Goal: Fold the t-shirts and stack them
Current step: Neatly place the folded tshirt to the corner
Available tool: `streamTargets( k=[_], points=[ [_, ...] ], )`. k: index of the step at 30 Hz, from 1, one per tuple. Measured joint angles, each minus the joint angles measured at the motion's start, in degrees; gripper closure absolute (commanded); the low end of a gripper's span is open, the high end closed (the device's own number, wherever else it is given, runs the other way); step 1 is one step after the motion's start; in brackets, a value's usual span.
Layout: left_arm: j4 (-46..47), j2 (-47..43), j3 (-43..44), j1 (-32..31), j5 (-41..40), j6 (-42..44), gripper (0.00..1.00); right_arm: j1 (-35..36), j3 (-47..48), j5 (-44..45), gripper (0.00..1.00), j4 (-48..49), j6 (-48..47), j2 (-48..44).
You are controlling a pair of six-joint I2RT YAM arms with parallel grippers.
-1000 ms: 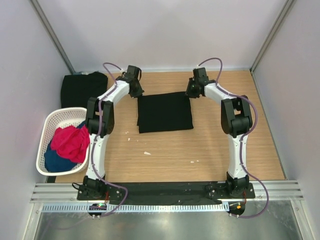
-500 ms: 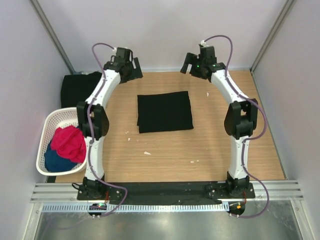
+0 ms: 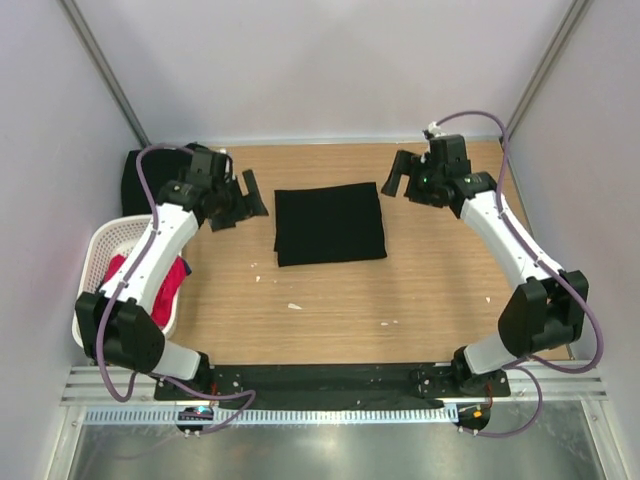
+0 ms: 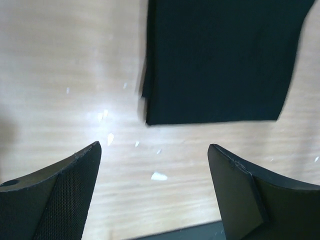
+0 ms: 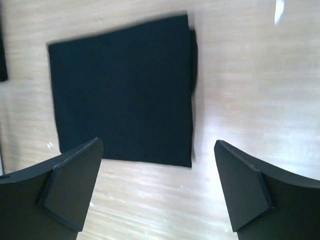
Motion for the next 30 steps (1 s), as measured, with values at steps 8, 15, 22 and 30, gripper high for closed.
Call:
streamTargets(
  k=[8,15,22,30],
  points=[
    [7.2,-4.9,-19.4,-0.1,3.0,-7.4,0.16,0.0,-18.6,-0.1,0.00,4.0,7.0,-5.2],
    [18.4,-2.6,-23.3,-0.1,3.1,-11.0,0.20,0.0,-20.2,-0.8,0.01,9.0,13.8,-2.5],
    [26.4,9.2,-20.1,-0.3,2.0,-12.9,0.31,0.0,-13.7,2.0,0.00,6.7,14.1,-0.9],
    [30.2,22.4,-12.6,-0.9,1.6,-13.4,0.41,0.0,-6.4,4.1,0.00,5.9,12.1,1.4]
  ],
)
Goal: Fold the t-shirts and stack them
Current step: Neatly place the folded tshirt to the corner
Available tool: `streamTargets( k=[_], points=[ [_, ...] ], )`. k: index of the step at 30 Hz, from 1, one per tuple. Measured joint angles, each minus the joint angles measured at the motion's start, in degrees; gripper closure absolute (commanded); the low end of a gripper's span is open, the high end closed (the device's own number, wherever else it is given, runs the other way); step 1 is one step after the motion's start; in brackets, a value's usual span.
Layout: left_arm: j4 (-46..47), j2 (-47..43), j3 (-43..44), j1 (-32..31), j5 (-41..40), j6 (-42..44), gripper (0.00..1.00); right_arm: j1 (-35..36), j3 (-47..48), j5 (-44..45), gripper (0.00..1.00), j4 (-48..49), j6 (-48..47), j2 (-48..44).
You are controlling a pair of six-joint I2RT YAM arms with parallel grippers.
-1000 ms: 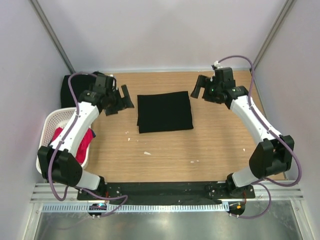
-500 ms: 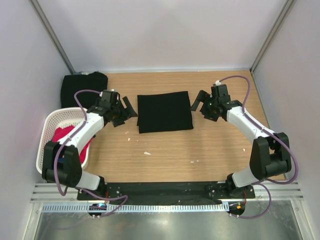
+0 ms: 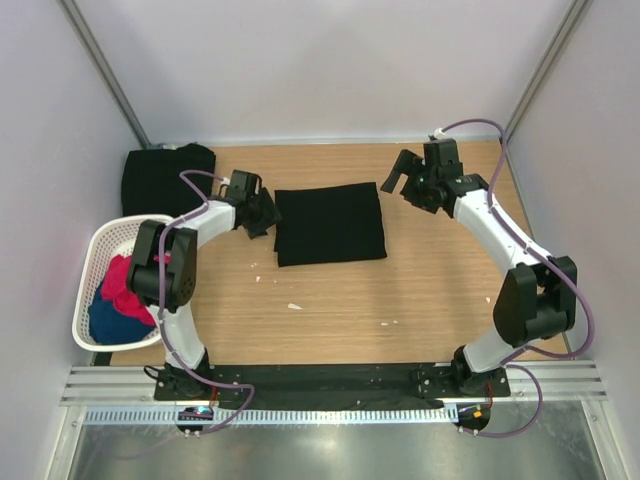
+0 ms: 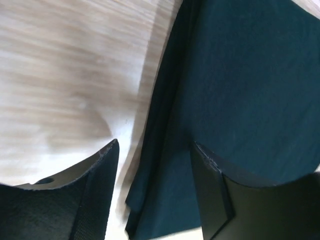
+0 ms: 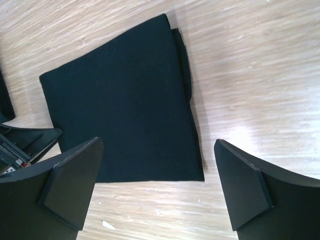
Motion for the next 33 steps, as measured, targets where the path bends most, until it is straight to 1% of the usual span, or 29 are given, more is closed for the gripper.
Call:
streamTargets(
  k=[3,7,10,13,14,17,21,24,29,33],
  points=[
    [0.5,3.2,1.8,-0.4,0.0,-0.7,0.42,0.0,3.8,0.0,0.00,-2.2,-1.5,3.3],
    [1.9,5.0,3.5,-0.7,-0.6,-1.2,0.49,0.0,6.3,0.1,0.00,-4.7,-3.7,5.2],
    [2.8,6.1,3.8,-0.9,-0.6,-2.5,0.59,0.0,8.5,0.5,0.00,-8.0,-5.1,5.9],
    [3.7,7.6,5.0,-1.1,-0.1,-3.0,0.73,0.0,10.4,1.9,0.00,-10.2,-6.3,6.2],
    [4.1,7.9,5.1,-1.2,0.0,-3.1,0.83,0.0,10.7,2.2,0.00,-10.7,-6.6,6.2],
    [4.3,8.3,5.1,-1.3,0.0,-3.6,1.00,0.0,12.6,2.9,0.00,-13.0,-7.6,6.4],
    [3.1,8.9,6.7,-1.4,-0.5,-2.1,1.00,0.0,17.2,3.5,0.00,-16.1,-8.8,7.8],
    [0.9,9.9,9.7,-1.6,-2.4,1.0,1.00,0.0,21.0,3.7,0.00,-18.4,-9.7,9.3],
    [-3.1,10.0,15.6,-1.7,-7.0,9.2,1.00,0.0,29.5,5.9,0.00,-20.8,-11.3,12.7],
    [-7.5,9.9,21.5,-1.6,-10.1,16.6,1.00,0.0,29.1,7.7,0.00,-19.0,-12.8,12.7]
  ],
)
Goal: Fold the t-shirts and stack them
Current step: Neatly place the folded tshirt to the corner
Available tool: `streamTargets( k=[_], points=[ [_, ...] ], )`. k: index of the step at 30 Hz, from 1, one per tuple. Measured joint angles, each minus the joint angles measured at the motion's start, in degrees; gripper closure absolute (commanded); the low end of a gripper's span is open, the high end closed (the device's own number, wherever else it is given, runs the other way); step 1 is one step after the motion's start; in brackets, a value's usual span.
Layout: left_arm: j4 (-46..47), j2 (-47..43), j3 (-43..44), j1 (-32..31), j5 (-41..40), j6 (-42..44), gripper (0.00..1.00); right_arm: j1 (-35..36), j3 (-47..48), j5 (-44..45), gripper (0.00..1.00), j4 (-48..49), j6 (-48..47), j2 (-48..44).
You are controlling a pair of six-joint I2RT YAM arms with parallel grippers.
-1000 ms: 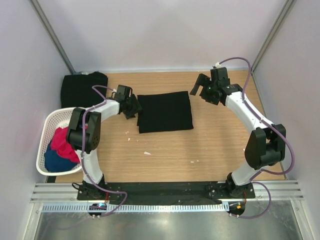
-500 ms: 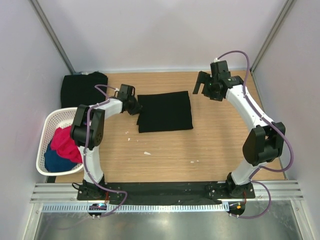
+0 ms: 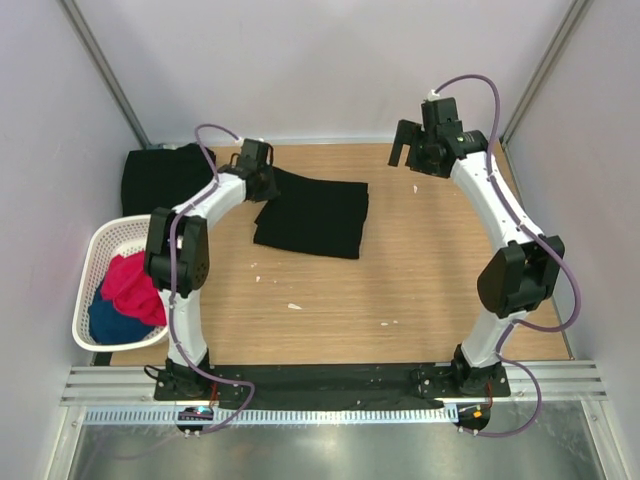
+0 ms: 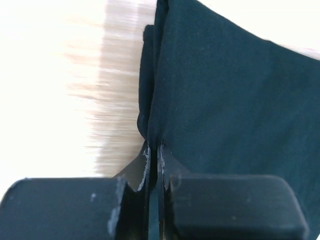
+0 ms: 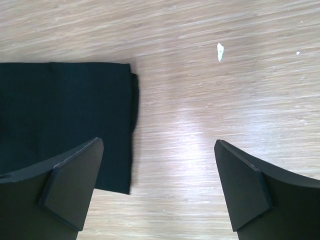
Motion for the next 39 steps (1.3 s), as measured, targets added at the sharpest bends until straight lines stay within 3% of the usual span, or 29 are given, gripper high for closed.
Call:
streamTargets(
  k=[10,20,30,39],
  points=[
    [-7.9,-2.3,7.8,3.3,-4.3,15.7,1.00,0.0,-2.6,-0.5,0.00,2.6,-0.3,2.0],
    [-8.6,-3.0,8.9,9.2,-6.3,23.3,1.00,-0.4,-10.7,-0.7,0.00,5.6,0.0,2.1],
    [-2.9,-7.4,8.2,18.5,-6.8,27.1,1.00,-1.2,-16.8,-1.0,0.00,8.5,1.4,2.1],
    [5.2,-9.1,4.7,23.1,-9.5,30.2,1.00,-1.2,-21.4,-0.4,0.00,9.9,2.8,1.9]
  ],
)
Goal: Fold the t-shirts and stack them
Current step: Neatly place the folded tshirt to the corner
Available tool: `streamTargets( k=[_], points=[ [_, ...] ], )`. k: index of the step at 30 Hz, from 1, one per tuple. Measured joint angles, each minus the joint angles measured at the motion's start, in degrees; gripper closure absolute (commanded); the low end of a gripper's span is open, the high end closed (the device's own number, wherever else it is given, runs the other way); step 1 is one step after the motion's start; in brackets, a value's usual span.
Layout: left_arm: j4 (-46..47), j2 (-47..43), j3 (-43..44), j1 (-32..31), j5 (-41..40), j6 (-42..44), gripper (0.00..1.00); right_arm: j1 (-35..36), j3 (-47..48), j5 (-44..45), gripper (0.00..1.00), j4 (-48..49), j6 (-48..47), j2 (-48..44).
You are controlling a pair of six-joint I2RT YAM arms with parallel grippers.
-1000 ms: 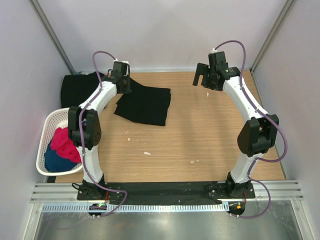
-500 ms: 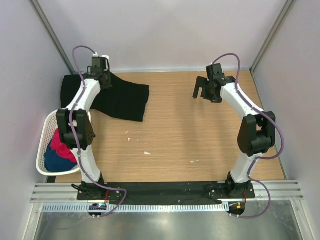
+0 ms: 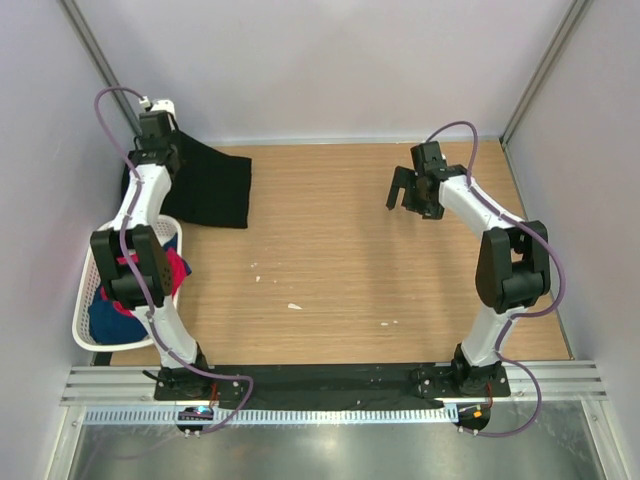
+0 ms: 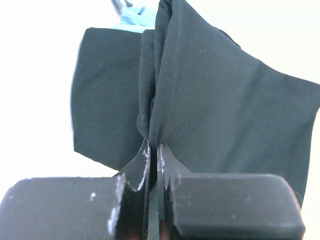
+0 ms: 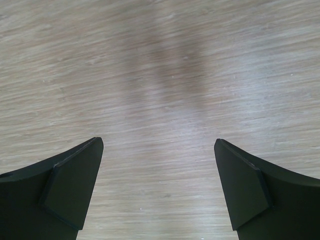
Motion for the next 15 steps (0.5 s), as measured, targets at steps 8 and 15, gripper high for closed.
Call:
streamTargets(
  k=[8,15],
  points=[
    [4.8,0.6,-0.7,1.4,-4.7,0.4,1.00,0.0,-2.0,2.4,0.00,0.2,0.2,-1.0],
    [8.5,3.7,-0.7,2.8,-9.7,-0.3,1.00,0.0,-3.1,3.6,0.00,1.1,1.0,-1.2]
  ],
)
